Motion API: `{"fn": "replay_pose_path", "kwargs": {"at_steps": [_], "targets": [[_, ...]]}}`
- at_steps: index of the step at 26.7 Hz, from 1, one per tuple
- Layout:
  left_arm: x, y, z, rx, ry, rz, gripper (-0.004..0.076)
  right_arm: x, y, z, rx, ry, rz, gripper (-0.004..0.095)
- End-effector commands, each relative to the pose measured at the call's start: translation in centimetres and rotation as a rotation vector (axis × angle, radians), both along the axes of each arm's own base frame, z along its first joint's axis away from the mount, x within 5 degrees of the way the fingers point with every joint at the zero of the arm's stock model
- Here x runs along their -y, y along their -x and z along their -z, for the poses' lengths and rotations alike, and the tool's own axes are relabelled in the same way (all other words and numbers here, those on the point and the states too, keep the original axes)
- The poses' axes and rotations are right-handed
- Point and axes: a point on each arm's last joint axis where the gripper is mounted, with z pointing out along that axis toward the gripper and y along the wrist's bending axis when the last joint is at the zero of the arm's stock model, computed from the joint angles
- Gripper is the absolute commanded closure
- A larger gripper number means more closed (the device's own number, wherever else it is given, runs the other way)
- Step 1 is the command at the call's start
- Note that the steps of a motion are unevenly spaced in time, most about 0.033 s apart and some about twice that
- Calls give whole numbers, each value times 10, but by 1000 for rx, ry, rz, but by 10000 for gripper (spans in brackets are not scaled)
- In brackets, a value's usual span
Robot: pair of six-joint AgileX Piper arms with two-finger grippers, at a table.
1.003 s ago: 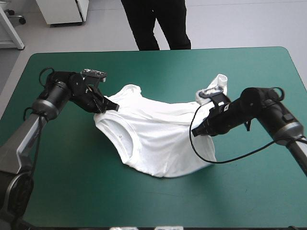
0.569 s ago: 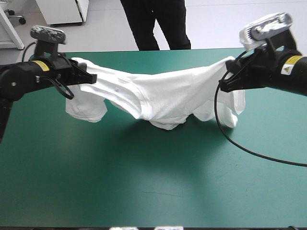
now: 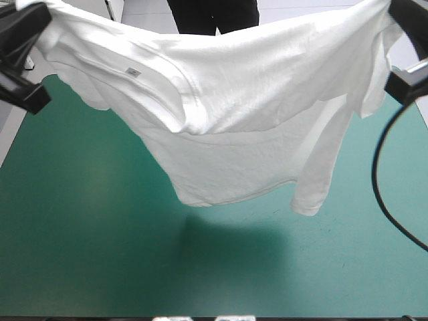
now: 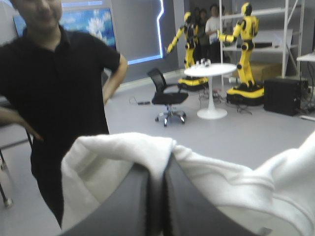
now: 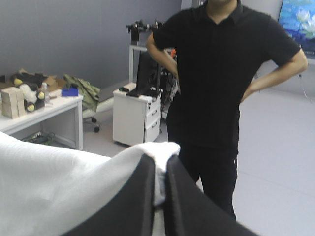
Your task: Fold the cloth
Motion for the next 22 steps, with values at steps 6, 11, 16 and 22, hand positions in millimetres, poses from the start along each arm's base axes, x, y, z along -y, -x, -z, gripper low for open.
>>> {"fn": "replay_pose_path", "kwargs": {"at_steps": [6, 11, 16, 22], "targets": [[-18, 94, -37, 330, 118, 57, 733, 24, 85, -16, 220, -106, -68, 925], [-18, 95, -32, 294, 86, 56, 733, 23, 85, -2, 140, -104, -80, 925], [-11, 67, -17, 159, 50, 54, 733, 14, 61, 22, -41, -72, -84, 925], [1, 15, 20, -70, 11, 51, 733, -3, 11, 59, -241, -12, -67, 925]]}}
